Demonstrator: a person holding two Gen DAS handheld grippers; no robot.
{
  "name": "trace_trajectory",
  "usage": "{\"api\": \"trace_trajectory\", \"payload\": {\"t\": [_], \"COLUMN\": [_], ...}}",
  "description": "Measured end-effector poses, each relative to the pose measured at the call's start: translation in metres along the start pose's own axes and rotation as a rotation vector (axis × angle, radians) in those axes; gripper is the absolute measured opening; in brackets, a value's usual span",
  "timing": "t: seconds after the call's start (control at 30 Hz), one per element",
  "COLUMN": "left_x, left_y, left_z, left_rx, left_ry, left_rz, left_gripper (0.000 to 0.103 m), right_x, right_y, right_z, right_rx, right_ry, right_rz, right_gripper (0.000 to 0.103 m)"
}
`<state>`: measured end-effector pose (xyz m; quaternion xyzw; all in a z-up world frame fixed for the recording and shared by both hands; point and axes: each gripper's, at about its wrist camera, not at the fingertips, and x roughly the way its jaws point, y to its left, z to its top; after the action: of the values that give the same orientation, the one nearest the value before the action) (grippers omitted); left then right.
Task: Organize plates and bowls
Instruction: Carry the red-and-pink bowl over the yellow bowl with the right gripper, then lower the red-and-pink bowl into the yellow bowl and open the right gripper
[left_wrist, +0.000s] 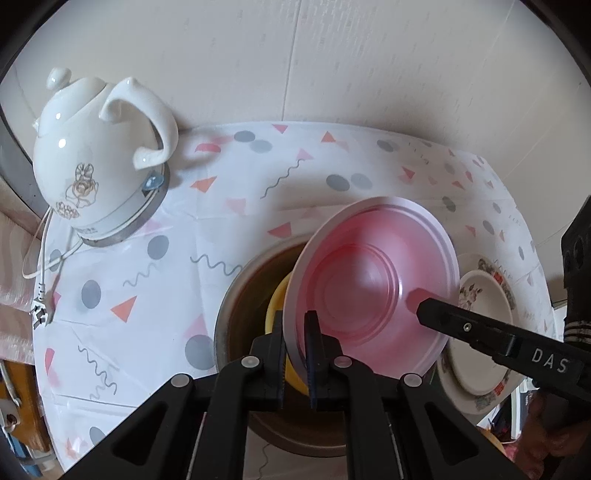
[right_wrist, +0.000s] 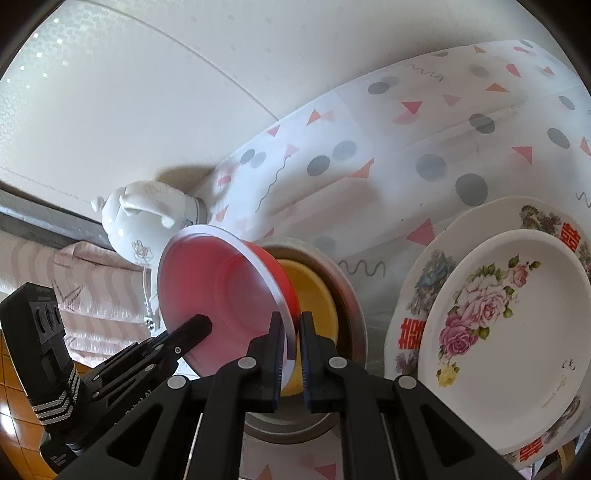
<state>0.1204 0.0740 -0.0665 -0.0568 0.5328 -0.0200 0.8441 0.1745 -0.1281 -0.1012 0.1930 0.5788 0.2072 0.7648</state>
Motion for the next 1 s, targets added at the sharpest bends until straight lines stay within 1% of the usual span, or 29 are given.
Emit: {"api": "trace_trajectory", "payload": {"t": [0.37,0.57,0.67,0.73,0.8,1.0], "left_x": [0.021,0.024,0.025,0.026,0.026,0.025], "left_y": [0.008,0.008,0.008,0.008,0.008,0.009], "left_z": [-0.01,-0.01,-0.009,-0.009,-0.009,-0.008], "left_rx": [-0.012,-0.021,-0.022,-0.027,-0.033,-0.04], "left_ry": [0.066,0.074,0.076,0.08,0.079,0.068], "left_rz": [0.032,0.047,0.05,0.048,0.041,0.043], "left_gripper": [0.011,0.012,0.016,0.028,0.033,0.033], "right_x": [0.015,0.018,0.019,0.018,0.018,0.017], "right_y": [0.0,0.004,0.003,0.002,0.001,0.0], "right_z": [-0.006,-0.004,-0.003,-0.004,-0.003,-0.002], "right_rx": [0.006,-0.009,-0.011,-0.01,0.002,0.0], "right_ry": [0.063,0.07,0.068,0.069,0.066,0.061], "right_rz": [-0.031,-0.041,-0.049,-0.052,-0.051,-0.048], "right_gripper": [0.011,0.011,0.011,0.011,0.011,0.011]}}
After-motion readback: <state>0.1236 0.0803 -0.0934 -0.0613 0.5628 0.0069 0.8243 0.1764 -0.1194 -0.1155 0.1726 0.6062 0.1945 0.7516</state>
